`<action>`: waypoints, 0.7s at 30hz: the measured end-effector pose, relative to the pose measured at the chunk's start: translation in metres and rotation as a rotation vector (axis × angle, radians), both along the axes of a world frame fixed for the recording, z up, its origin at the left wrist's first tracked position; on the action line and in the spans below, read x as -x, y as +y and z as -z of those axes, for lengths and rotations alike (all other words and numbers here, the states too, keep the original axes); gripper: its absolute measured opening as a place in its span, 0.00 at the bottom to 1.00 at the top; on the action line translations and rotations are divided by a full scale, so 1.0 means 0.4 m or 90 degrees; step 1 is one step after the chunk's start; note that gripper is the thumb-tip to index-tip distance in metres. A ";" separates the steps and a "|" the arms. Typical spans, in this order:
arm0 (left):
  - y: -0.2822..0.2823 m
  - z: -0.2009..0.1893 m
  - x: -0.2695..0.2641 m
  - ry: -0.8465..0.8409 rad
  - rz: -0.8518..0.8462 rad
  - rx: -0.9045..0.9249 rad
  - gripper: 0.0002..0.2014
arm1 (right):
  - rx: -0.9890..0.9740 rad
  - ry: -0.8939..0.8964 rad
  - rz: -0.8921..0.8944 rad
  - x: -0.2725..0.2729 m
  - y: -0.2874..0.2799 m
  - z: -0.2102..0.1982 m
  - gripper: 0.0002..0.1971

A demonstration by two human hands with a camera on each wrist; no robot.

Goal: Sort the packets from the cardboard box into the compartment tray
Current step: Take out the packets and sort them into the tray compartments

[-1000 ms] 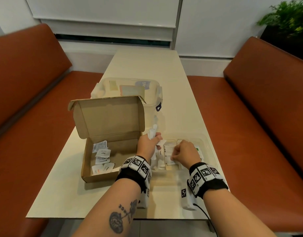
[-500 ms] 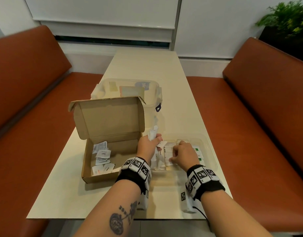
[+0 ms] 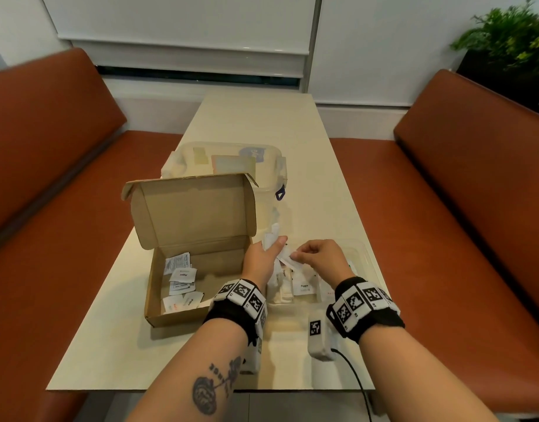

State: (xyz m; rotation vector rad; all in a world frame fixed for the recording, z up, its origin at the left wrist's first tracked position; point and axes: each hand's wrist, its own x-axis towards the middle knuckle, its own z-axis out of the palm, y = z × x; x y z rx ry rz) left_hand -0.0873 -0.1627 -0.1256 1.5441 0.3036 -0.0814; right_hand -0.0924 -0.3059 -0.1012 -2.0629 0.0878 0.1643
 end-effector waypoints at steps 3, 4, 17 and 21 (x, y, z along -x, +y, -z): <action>-0.007 -0.009 0.004 0.007 -0.024 0.166 0.06 | 0.127 0.007 -0.028 -0.004 -0.038 -0.007 0.06; -0.007 -0.010 0.003 0.009 -0.030 0.184 0.05 | 0.173 0.015 -0.044 -0.005 -0.046 -0.008 0.06; -0.005 0.008 -0.006 0.010 -0.033 0.151 0.07 | 0.401 0.028 -0.162 0.015 -0.033 0.045 0.05; -0.004 0.009 -0.009 0.011 -0.026 0.137 0.08 | 0.421 -0.015 -0.171 0.018 -0.031 0.041 0.14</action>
